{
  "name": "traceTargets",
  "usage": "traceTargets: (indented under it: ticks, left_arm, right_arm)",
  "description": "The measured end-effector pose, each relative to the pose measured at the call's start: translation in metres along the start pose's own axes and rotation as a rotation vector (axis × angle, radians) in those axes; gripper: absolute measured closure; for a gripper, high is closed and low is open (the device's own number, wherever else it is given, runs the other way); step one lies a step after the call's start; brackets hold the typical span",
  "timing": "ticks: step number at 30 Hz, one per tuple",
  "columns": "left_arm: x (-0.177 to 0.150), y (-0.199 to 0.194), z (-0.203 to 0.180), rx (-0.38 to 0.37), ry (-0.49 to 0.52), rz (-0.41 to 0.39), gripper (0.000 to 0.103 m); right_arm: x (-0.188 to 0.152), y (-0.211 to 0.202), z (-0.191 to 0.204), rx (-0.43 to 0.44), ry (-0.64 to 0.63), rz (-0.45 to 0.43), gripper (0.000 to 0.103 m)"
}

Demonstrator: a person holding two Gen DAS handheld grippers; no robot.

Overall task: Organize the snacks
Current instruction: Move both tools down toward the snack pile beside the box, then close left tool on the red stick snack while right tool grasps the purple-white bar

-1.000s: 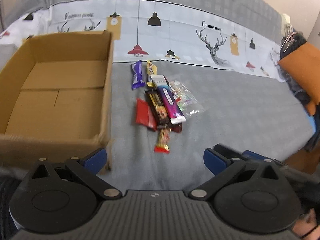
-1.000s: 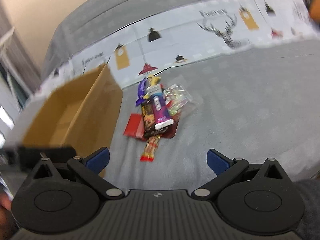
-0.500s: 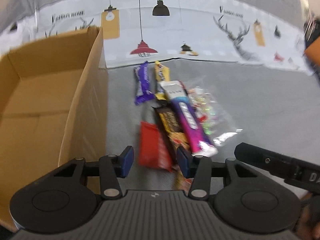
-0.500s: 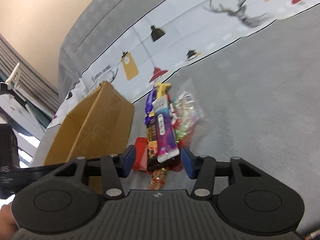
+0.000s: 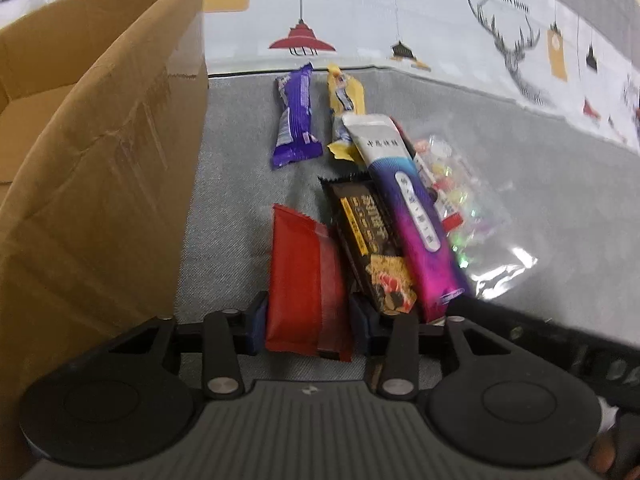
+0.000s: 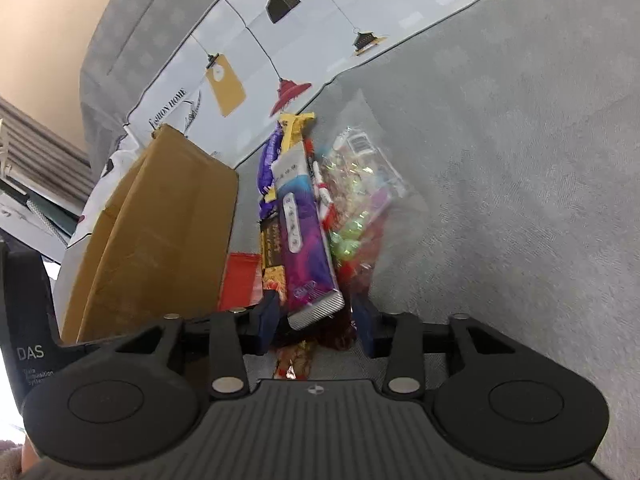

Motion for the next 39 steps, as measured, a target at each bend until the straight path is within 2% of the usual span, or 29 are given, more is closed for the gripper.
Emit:
traceTargets:
  ticks: [2,3,8,12,15,16,17,19,21,23,24,25,26,28,29,32,39]
  left_arm:
    - [0.001,-0.005,-0.002,-0.015,-0.015,-0.002,0.086]
    - [0.001,-0.007,-0.003,-0.025,-0.022,-0.005,0.090]
    - [-0.003,-0.026,-0.008,-0.077,-0.058,-0.002,0.094]
    - [-0.011,-0.030,-0.009,-0.082,-0.038,0.002,0.094]
    - [-0.014,-0.029,-0.007,-0.086,-0.054,0.011,0.094]
    - [-0.014,-0.029,-0.006,-0.088,-0.059,0.011,0.094]
    - [-0.015,-0.030,-0.006,-0.089,-0.061,0.011,0.094]
    - [-0.015,-0.030,-0.006,-0.094,-0.059,0.012,0.094]
    - [-0.016,-0.031,-0.006,-0.100,-0.052,0.016,0.094]
    - [-0.016,-0.030,-0.007,-0.101,-0.041,0.016,0.094]
    - [-0.017,-0.030,-0.007,-0.100,-0.035,0.015,0.094]
    - [-0.017,-0.030,-0.007,-0.090,-0.027,0.012,0.094]
    - [-0.018,-0.029,-0.006,-0.076,-0.020,0.006,0.094]
    - [-0.021,-0.027,-0.006,-0.070,-0.021,0.014,0.094]
    - [-0.022,-0.026,-0.005,-0.076,-0.036,0.020,0.094]
    - [-0.022,-0.025,-0.005,-0.089,-0.053,0.024,0.094]
    - [-0.024,-0.037,-0.008,-0.114,-0.043,0.034,0.094]
  right_arm:
    - [-0.001,0.000,0.003,0.002,-0.040,0.004,0.095]
    - [-0.002,-0.001,0.004,0.001,-0.053,0.003,0.100]
    - [0.008,-0.024,0.015,0.056,-0.099,-0.072,0.103]
    - [0.007,-0.031,0.006,0.013,-0.093,-0.059,0.101]
    - [0.002,-0.025,0.004,-0.005,-0.073,-0.035,0.091]
    - [0.000,-0.023,0.006,-0.005,-0.070,-0.026,0.075]
    - [0.000,-0.020,0.007,0.002,-0.061,-0.023,0.052]
    - [0.000,-0.013,0.010,0.015,-0.036,-0.028,0.032]
    - [-0.001,-0.006,0.013,0.030,-0.021,-0.028,0.032]
    - [-0.004,0.006,0.017,0.027,-0.026,-0.010,0.036]
    - [-0.006,0.011,0.018,0.026,-0.036,0.006,0.041]
    - [-0.008,0.017,0.021,0.025,-0.058,0.017,0.050]
    - [-0.009,0.020,0.023,0.014,-0.093,0.020,0.069]
    - [-0.007,0.022,0.025,-0.027,-0.186,0.010,0.083]
    - [-0.006,0.019,0.025,-0.022,-0.191,0.004,0.088]
    - [-0.002,0.003,0.022,-0.015,-0.205,-0.013,0.097]
    - [0.001,-0.040,0.017,-0.019,-0.249,-0.055,0.097]
Point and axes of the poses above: each gripper's, at about its wrist camera, not at the fingertips, and y roughly the way its jaws point, z to its left, x to its top, the point moved 9 cm from there along y, roughly the way its jaws point, and after that the axes turned 13 degrees about -z, right-handed, at the moved point
